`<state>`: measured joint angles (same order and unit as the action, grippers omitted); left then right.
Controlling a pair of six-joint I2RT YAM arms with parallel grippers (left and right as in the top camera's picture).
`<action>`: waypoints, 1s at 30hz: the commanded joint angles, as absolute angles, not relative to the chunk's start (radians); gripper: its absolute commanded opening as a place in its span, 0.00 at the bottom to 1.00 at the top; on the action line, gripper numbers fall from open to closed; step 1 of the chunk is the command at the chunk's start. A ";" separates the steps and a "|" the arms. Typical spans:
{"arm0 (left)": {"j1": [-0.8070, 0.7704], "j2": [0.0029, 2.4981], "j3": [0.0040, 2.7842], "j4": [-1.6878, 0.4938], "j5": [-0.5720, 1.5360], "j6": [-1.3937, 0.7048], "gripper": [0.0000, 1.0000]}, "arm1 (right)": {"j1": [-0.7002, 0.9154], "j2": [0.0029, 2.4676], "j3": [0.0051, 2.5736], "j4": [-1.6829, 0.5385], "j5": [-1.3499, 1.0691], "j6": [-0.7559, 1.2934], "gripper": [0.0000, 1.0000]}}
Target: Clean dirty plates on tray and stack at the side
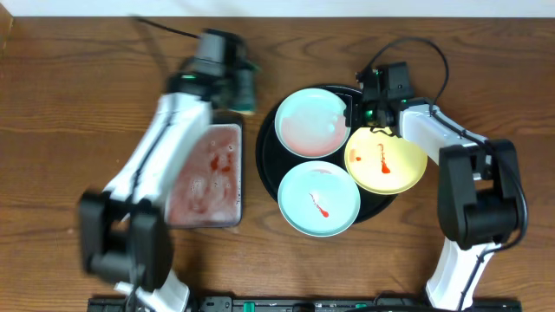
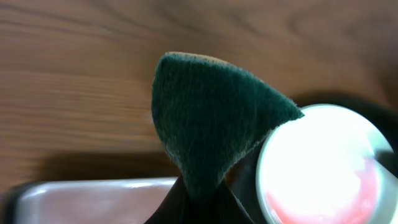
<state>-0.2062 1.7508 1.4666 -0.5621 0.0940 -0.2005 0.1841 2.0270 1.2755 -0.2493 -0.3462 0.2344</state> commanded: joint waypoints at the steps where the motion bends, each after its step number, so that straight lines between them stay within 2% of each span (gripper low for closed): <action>1: -0.137 1.660 1.473 -0.687 0.058 -0.168 0.07 | 0.185 1.871 1.317 -0.250 -0.307 0.229 0.01; 7: -0.083 1.657 1.417 -0.862 0.059 -0.168 0.07 | 0.234 1.707 1.317 -0.383 -0.125 0.158 0.01; 16: -0.049 1.661 1.180 -0.771 0.037 -0.203 0.07 | 0.366 1.673 1.317 -0.496 0.276 0.141 0.01; 24: -0.042 1.661 1.134 -0.746 0.036 -0.203 0.08 | 0.466 1.673 1.317 -0.500 0.662 0.162 0.01; 30: -0.042 1.661 1.127 -0.741 0.032 -0.202 0.07 | 0.537 1.673 1.317 -0.463 0.884 0.064 0.01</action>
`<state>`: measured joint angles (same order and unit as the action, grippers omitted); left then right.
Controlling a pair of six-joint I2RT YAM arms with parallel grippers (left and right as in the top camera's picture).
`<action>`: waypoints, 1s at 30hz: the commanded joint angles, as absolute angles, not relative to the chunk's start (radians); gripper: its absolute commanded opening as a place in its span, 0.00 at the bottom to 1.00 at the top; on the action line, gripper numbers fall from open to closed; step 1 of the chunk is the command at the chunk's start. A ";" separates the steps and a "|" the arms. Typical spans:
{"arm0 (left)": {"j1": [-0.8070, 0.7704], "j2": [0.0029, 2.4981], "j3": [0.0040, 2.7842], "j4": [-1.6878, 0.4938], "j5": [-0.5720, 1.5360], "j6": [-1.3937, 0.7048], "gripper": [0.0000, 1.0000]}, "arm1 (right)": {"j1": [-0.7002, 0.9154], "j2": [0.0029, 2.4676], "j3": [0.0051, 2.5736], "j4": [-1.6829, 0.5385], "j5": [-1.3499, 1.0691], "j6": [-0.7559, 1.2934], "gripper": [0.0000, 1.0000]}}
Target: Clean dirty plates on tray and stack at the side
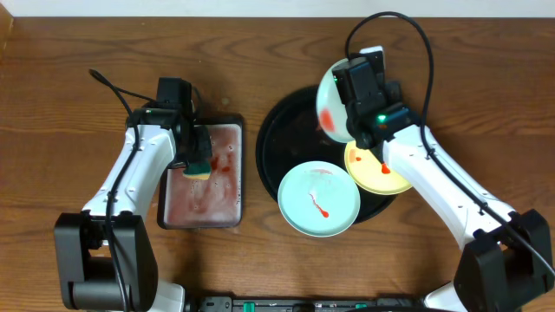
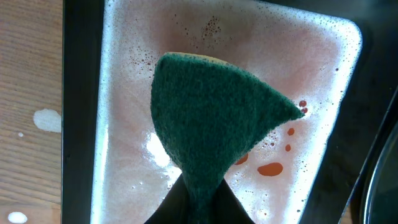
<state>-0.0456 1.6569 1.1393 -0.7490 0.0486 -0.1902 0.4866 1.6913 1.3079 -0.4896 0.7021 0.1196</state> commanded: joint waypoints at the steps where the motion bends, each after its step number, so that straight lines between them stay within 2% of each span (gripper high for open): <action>1: -0.042 1.661 1.127 -0.735 0.030 -0.200 0.07 | 0.548 1.673 1.318 -0.450 0.904 0.040 0.01; 13: -0.032 1.661 1.107 -0.642 0.029 -0.131 0.07 | 0.667 1.674 1.317 -0.347 1.055 -0.200 0.01; 30: 0.012 1.661 1.098 -0.619 0.068 -0.123 0.07 | 0.732 1.794 1.317 -0.297 1.203 -0.384 0.01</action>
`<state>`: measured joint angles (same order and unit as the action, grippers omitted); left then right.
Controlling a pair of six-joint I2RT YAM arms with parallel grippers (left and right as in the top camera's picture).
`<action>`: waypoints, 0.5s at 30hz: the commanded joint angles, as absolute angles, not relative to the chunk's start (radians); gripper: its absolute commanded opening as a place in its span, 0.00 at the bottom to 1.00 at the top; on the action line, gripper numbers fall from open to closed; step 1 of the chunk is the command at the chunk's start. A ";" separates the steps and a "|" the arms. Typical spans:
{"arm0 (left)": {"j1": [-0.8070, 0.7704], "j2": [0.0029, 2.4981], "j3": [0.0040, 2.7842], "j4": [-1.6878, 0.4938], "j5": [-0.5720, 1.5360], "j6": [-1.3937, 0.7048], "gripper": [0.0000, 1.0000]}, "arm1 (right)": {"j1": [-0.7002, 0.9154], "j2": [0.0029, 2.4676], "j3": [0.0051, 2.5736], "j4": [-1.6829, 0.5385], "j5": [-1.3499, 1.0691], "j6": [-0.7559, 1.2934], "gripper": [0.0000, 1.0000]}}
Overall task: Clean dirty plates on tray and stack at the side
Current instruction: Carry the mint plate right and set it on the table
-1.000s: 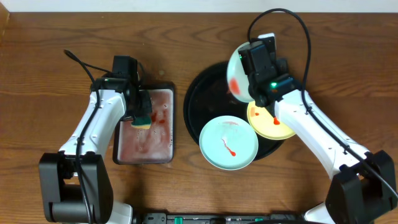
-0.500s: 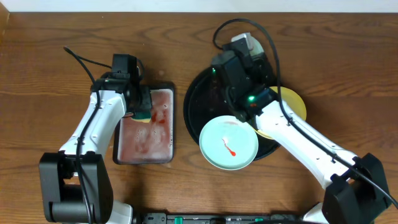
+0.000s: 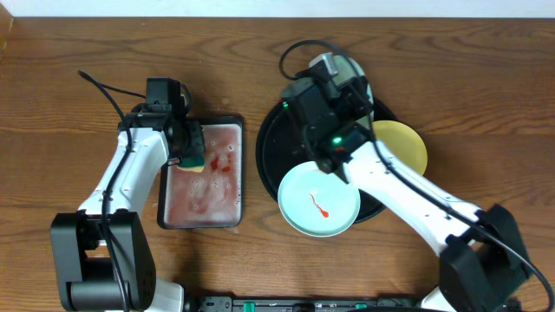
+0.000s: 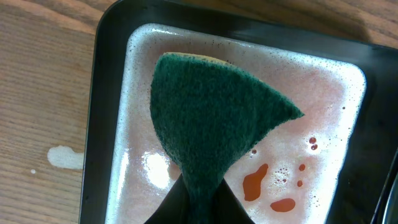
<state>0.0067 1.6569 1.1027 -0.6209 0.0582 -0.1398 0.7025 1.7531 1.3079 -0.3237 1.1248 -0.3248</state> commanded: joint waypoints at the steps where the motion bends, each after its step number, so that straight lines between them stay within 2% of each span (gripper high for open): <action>1: 0.012 1.661 1.098 -0.619 0.068 -0.123 0.07 | 0.737 1.804 1.317 -0.285 1.213 -0.404 0.01; 15: 0.012 1.661 1.098 -0.619 0.068 -0.123 0.07 | 0.750 1.833 1.317 -0.220 1.278 -0.424 0.01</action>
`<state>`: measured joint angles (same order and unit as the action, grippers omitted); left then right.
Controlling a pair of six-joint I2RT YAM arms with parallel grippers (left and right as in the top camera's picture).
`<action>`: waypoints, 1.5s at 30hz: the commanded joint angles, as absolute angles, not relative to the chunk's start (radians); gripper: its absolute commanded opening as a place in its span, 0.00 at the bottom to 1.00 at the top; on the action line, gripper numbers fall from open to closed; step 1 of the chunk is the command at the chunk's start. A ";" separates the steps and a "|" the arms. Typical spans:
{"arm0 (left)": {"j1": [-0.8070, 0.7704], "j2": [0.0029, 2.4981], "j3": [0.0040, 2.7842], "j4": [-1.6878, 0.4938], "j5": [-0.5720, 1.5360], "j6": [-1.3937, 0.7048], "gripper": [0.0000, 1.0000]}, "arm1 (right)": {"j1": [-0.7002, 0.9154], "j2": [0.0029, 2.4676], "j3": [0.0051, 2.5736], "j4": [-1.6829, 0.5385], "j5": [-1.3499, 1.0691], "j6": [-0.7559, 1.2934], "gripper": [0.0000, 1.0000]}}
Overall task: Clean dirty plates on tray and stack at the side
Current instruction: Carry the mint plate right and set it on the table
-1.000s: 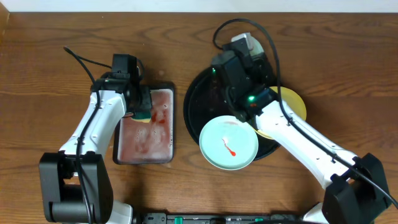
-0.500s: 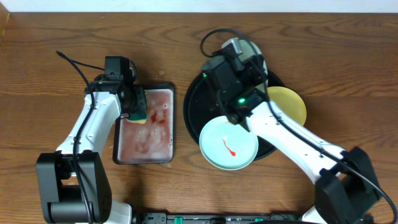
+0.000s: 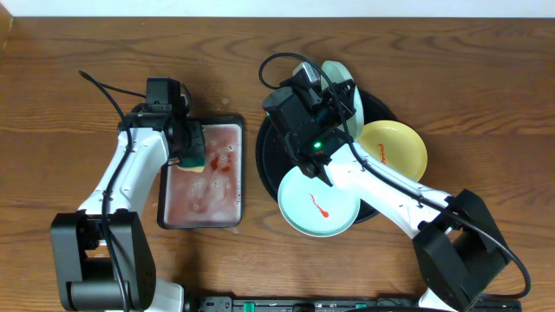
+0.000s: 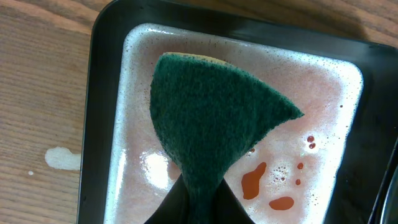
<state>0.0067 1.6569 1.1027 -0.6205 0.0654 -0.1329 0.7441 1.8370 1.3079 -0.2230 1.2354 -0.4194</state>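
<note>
My left gripper (image 4: 200, 198) is shut on a green sponge (image 4: 217, 118), holding it just above the pink foamy water of the black rectangular wash tray (image 4: 91, 130). In the overhead view the sponge (image 3: 194, 159) hangs over that tray's (image 3: 241, 178) back left. My right gripper (image 3: 335, 100) is shut on a pale blue plate (image 3: 340, 76), tilted on edge above the back of the round black tray (image 3: 270, 147). A blue plate (image 3: 334, 186) with a red smear lies at the tray's front. A yellow plate (image 3: 397, 146) overhangs its right edge.
Red drops float in the wash water (image 4: 273, 186). A small white splash (image 4: 62, 158) lies on the wooden table left of the wash tray. My right arm (image 3: 390, 195) crosses over the round tray and the blue plate.
My right gripper with the tilted pale blue plate has shifted slightly left over the back of the round tray. The left gripper and sponge have hardly moved.
First my left gripper held the sponge over the table behind the wash tray, and my right gripper sat at the pale blue plate lying on the round tray. Then the sponge hung over the wash water and the plate was lifted and tilted. Both still hold.
</note>
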 commanded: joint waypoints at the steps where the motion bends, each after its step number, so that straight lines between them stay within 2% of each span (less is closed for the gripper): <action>1: 0.012 1.661 1.098 -0.619 0.068 -0.123 0.07 | 0.750 1.833 1.317 -0.220 1.278 -0.424 0.01; 11: 0.012 1.661 1.098 -0.620 0.068 -0.124 0.08 | 0.750 1.833 1.317 -0.220 1.277 -0.406 0.01; 16: 0.012 1.661 1.098 -0.622 0.068 -0.124 0.07 | 0.732 1.826 1.317 -0.221 1.266 -0.267 0.01; 24: 0.012 1.661 1.098 -0.623 0.068 -0.124 0.07 | 0.611 1.677 1.317 -0.450 0.812 0.052 0.01; 28: 0.012 1.661 1.098 -0.624 0.068 -0.124 0.07 | 0.500 1.627 1.317 -0.506 0.546 0.144 0.01; 32: 0.012 1.661 1.098 -0.628 0.068 -0.124 0.07 | 0.293 1.621 1.317 -0.556 0.137 0.218 0.01; 35: 0.012 1.661 1.098 -0.631 0.068 -0.124 0.07 | 0.141 1.621 1.317 -0.588 -0.019 0.236 0.01; 45: 0.012 1.661 1.098 -0.631 0.068 -0.124 0.07 | -0.325 1.622 1.288 -0.649 -0.042 0.228 0.01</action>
<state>0.0067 1.6569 1.1027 -0.6277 0.0689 -0.1329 -0.2218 1.6318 1.3064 -0.6575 -0.0147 0.2096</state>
